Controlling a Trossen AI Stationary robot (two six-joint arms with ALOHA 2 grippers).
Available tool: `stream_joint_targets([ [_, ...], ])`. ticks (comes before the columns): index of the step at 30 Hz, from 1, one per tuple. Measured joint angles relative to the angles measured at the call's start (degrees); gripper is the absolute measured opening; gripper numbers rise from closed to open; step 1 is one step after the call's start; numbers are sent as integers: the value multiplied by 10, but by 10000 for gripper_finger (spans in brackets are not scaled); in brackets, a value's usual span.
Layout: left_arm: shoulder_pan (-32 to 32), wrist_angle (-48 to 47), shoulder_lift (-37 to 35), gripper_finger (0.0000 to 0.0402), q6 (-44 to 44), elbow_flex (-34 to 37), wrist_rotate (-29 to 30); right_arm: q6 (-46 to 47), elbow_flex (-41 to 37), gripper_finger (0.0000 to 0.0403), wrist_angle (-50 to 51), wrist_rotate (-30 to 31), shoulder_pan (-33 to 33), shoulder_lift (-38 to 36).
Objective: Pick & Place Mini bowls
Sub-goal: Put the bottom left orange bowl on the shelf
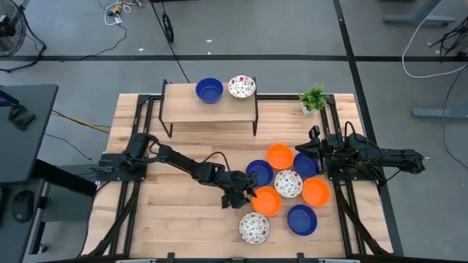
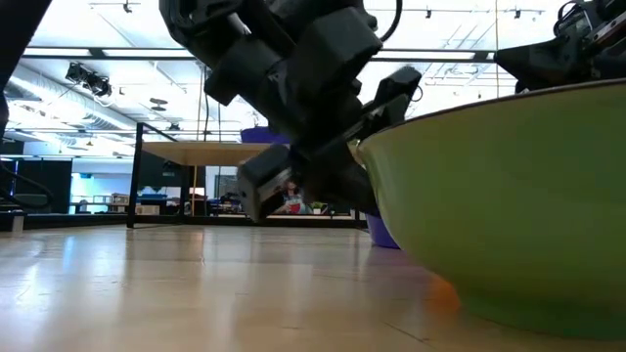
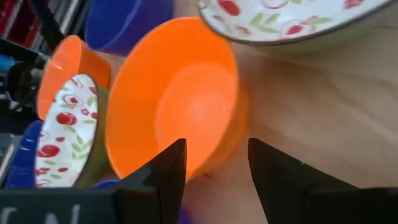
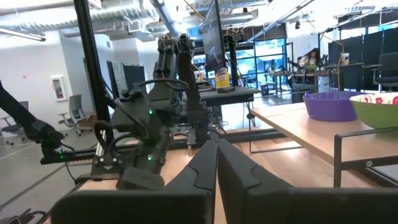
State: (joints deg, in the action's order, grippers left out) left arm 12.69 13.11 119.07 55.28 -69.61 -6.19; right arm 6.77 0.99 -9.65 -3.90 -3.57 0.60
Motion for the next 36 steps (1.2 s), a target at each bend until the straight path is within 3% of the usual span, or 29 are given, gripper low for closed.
stream_joint_targets([
  [15,2,-1,6,169,0,0,-34,0,0,18,3,0,0,0],
  [36,20,0,6,8,-6,1,-27,0,0,18,3,0,0,0],
])
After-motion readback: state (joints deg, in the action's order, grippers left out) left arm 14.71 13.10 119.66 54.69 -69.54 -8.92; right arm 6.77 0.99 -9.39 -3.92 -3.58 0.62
